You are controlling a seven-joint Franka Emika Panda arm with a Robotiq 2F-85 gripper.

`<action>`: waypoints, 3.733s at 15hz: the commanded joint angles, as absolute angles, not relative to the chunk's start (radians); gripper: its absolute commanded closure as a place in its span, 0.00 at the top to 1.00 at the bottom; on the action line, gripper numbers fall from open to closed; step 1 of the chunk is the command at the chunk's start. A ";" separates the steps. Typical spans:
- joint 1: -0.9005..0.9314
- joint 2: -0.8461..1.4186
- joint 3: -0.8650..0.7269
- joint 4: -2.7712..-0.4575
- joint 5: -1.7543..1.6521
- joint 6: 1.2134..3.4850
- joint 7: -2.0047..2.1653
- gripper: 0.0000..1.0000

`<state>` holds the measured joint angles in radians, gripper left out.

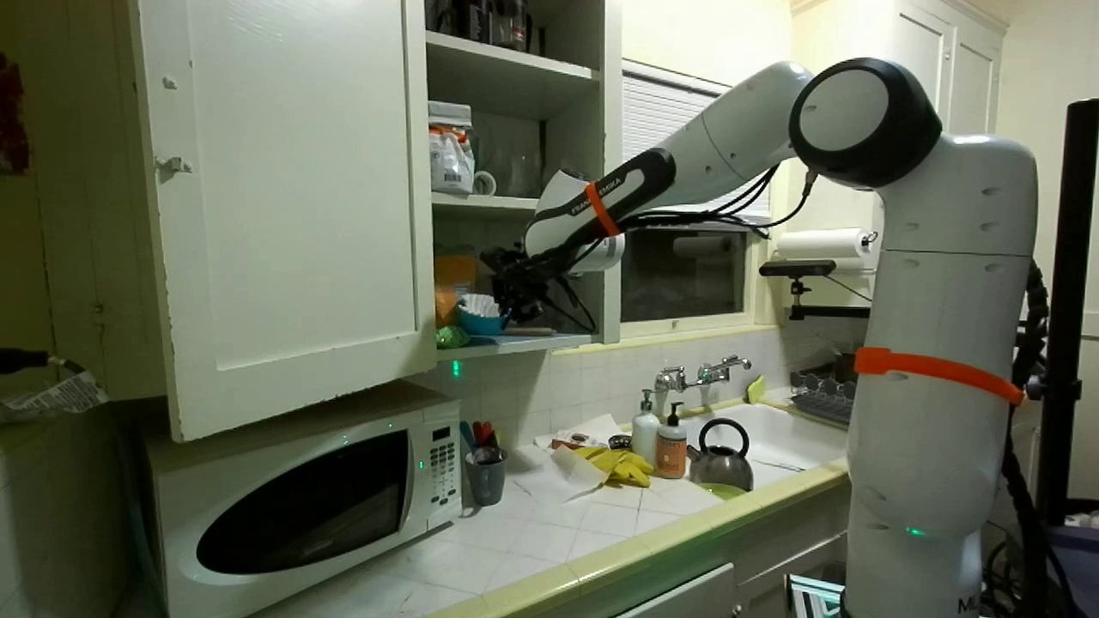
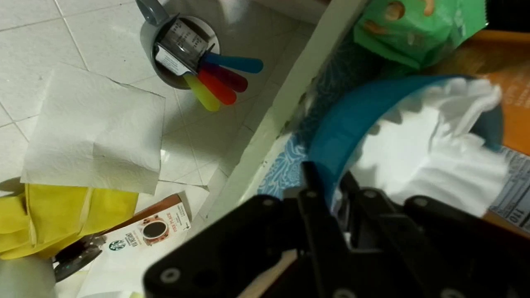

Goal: Remove the blue bowl from the cupboard

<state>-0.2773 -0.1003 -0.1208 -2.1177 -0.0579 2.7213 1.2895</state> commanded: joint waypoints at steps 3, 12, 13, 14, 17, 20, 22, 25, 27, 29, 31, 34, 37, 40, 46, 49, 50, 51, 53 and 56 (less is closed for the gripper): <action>-0.266 -0.205 -0.127 -2.170 -0.058 2.635 1.270 0.01; -0.331 -0.433 -0.093 -2.333 -0.289 2.203 1.277 0.01; -0.332 -0.444 -0.090 -2.352 -0.290 2.171 1.283 0.01; -0.327 -0.448 -0.091 -2.369 -0.272 2.156 1.283 0.01; -0.321 -0.413 -0.101 -2.430 -0.236 2.182 1.276 0.01; -0.373 -0.342 -0.112 -2.486 -0.264 2.238 1.403 0.01; -0.391 -0.298 -0.133 -2.505 -0.252 2.281 1.471 0.01; -0.382 -0.286 -0.154 -2.497 -0.246 2.275 1.464 0.05; -0.384 -0.257 -0.173 -2.490 -0.226 2.292 1.479 0.05; -0.383 -0.253 -0.175 -2.485 -0.219 2.292 1.487 0.01; -0.401 -0.156 -0.201 -2.425 -0.183 2.259 1.519 0.01; -0.435 -0.010 -0.283 -2.398 -0.167 2.319 1.536 0.01; -0.453 0.126 -0.369 -2.358 -0.073 2.356 1.524 0.01; -0.461 0.225 -0.420 -2.333 0.058 2.390 1.543 0.01; -0.468 0.309 -0.459 -2.315 0.310 2.441 1.593 0.30; -0.442 0.270 -0.468 -2.342 0.340 2.455 1.654 0.51; -0.428 0.248 -0.475 -2.359 0.321 2.471 1.677 0.58; -0.407 0.216 -0.488 -2.382 0.282 2.488 1.709 0.66; -0.366 0.161 -0.511 -2.428 0.195 2.536 1.758 0.82; -0.305 0.054 -0.540 -2.517 -0.042 2.627 1.793 1.00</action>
<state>-0.3671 0.1931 -0.5019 -2.3952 0.1529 2.5487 1.7318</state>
